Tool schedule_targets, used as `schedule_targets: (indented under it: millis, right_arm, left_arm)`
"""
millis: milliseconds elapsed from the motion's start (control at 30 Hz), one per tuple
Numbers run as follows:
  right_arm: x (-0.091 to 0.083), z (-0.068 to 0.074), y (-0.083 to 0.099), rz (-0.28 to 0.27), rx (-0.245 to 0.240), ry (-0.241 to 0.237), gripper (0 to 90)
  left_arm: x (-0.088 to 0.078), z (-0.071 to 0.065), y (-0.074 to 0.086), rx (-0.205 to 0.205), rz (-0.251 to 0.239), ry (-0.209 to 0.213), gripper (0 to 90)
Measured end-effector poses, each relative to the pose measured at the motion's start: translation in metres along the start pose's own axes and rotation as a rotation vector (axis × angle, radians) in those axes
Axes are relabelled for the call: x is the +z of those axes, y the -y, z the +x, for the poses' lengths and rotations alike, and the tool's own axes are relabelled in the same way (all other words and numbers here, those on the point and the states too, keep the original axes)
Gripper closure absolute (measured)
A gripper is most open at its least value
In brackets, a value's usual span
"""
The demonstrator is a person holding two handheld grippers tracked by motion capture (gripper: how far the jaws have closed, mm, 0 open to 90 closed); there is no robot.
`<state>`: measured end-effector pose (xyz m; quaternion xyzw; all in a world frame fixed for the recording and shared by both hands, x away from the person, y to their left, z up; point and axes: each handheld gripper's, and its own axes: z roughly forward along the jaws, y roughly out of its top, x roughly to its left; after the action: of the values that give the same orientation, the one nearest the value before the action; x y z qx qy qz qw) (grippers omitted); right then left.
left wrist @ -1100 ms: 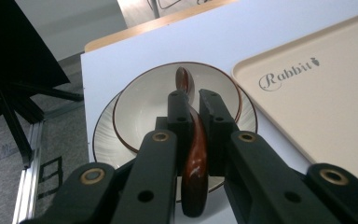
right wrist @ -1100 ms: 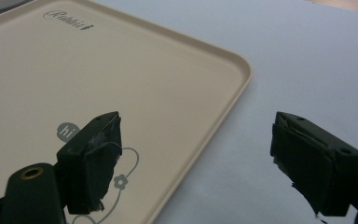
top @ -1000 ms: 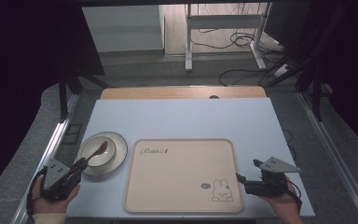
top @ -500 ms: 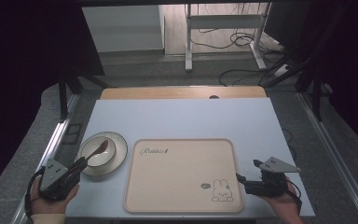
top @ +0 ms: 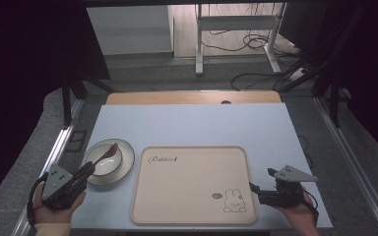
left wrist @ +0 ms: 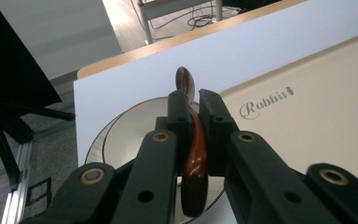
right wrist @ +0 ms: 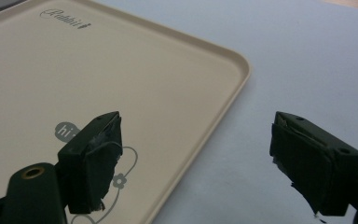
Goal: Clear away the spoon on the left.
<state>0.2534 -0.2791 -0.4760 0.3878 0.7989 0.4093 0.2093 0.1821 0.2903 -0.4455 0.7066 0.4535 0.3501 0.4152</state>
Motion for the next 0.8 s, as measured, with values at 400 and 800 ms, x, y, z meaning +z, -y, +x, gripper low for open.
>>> schedule_targets:
  millis: [400, 800]
  right_arm:
    - [0.000, 0.000, 0.000, 0.001, -0.002, -0.001, 17.2]
    - [0.000, 0.000, 0.000, 0.002, -0.002, 0.001, 17.3]
  left_arm:
    - [0.004, -0.007, -0.013, 0.014, -0.027, 0.021, 84.6]
    - [0.015, -0.018, -0.027, 0.036, -0.037, 0.051, 84.6]
